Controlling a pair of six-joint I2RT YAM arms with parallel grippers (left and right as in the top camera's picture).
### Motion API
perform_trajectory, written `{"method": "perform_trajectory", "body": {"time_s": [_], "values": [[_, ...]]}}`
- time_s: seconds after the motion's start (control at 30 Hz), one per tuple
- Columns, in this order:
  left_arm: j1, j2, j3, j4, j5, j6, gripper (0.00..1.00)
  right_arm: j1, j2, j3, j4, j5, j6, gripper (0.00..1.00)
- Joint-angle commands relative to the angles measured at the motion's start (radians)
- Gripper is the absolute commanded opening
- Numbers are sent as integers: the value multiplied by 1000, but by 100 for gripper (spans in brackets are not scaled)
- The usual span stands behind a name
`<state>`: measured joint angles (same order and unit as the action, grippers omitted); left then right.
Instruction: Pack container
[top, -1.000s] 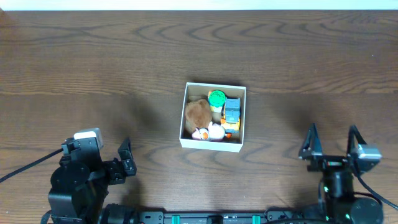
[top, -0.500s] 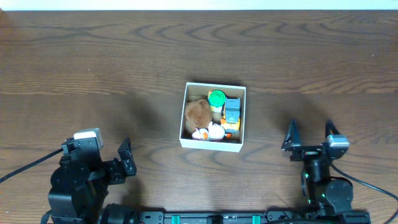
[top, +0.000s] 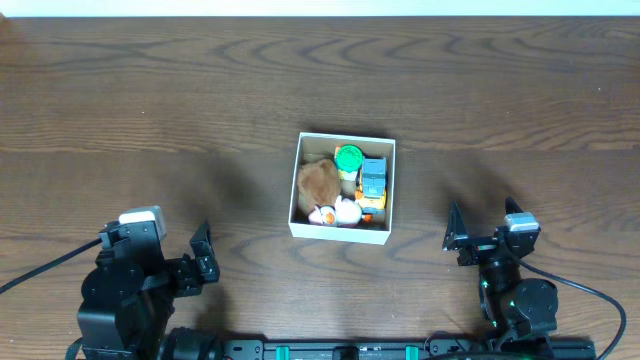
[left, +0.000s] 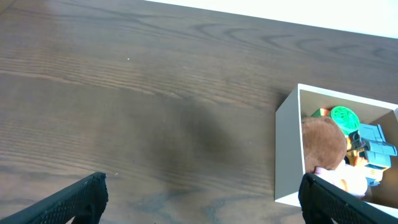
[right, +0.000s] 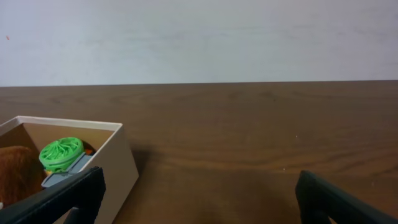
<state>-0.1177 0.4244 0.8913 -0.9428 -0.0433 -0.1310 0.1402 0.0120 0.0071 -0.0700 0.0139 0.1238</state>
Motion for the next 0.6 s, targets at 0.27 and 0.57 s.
{"method": "perform_trajectory", "body": {"time_s": [0.27, 0.57], "values": [[3, -2, -2, -2, 6, -5, 98, -20, -6, -2, -7, -14, -20, 99], [3, -2, -2, -2, 6, -5, 98, -28, -6, -2, -6, -11, -36, 99]]}}
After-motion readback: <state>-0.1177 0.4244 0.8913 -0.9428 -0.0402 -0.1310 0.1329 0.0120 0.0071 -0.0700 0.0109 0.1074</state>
